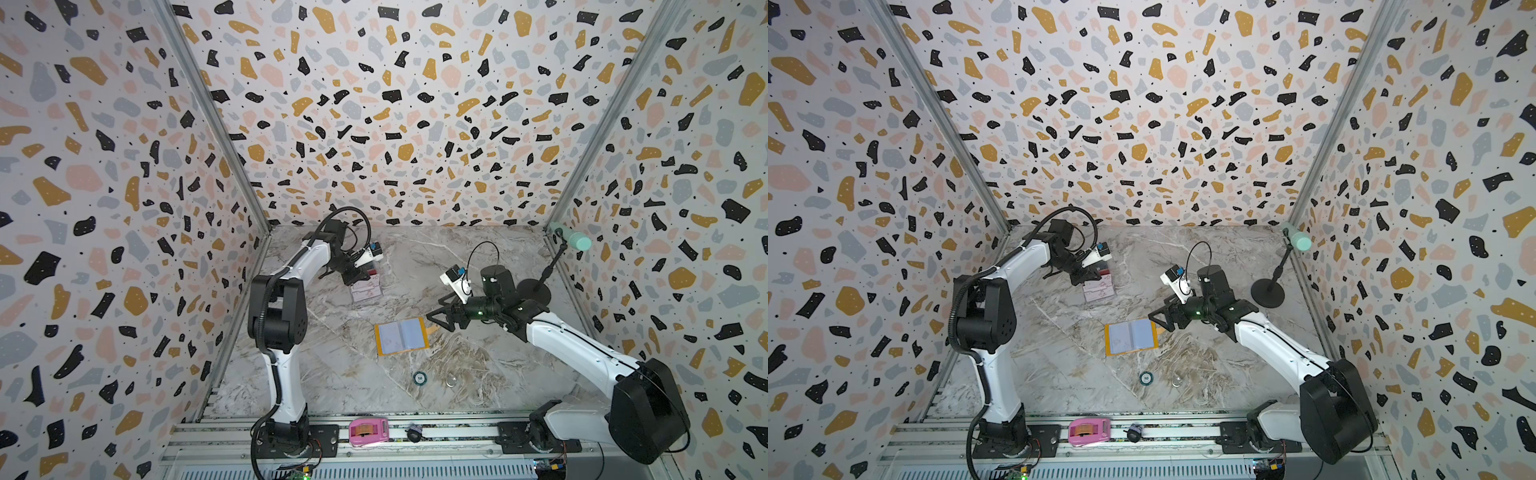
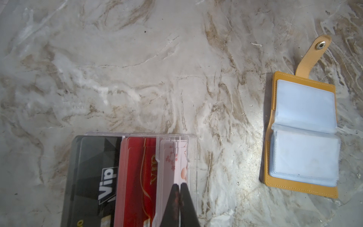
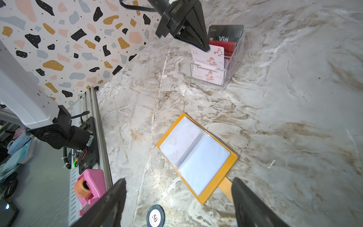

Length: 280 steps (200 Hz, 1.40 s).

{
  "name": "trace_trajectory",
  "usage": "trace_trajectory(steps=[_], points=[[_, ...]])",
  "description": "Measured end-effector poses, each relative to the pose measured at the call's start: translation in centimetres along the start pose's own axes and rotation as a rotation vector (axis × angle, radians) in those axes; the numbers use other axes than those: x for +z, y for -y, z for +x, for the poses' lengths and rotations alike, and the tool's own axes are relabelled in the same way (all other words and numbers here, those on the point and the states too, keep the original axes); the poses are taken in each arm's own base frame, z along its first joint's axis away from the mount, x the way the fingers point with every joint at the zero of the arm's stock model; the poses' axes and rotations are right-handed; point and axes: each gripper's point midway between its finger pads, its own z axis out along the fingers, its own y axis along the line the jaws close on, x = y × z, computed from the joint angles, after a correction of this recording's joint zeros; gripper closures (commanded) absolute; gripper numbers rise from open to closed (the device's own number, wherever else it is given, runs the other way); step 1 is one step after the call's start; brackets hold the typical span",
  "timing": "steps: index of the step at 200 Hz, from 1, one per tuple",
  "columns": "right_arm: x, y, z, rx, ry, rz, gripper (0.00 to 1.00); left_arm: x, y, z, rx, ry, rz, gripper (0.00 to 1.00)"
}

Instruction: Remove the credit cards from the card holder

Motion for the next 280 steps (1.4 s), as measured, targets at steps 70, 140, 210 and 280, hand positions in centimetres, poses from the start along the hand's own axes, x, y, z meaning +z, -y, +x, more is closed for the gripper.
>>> trace_trajectory(steps=[70,140,210,280], points=[[0.0,0.1,0.2,0.002,-0.002,0.001,0.16,1.0,0.6,1.1,-0.015,-0.005,0.017,1.00],[0.1,0.2,0.6,0.014,-0.007,0.002,0.16,2.2,1.1,2.5,-0.050,-0.012,0.029,1.00],[0.1,0.2,0.6,0.015,-0.007,0.004,0.16,2.3,0.9,2.5,-0.076,-0.007,0.021,0.92],[-0.1,0.1,0.4,0.010,-0.001,0.006,0.16,2.8,1.0,3.0,-0.114,-0.010,0.015,0.85]])
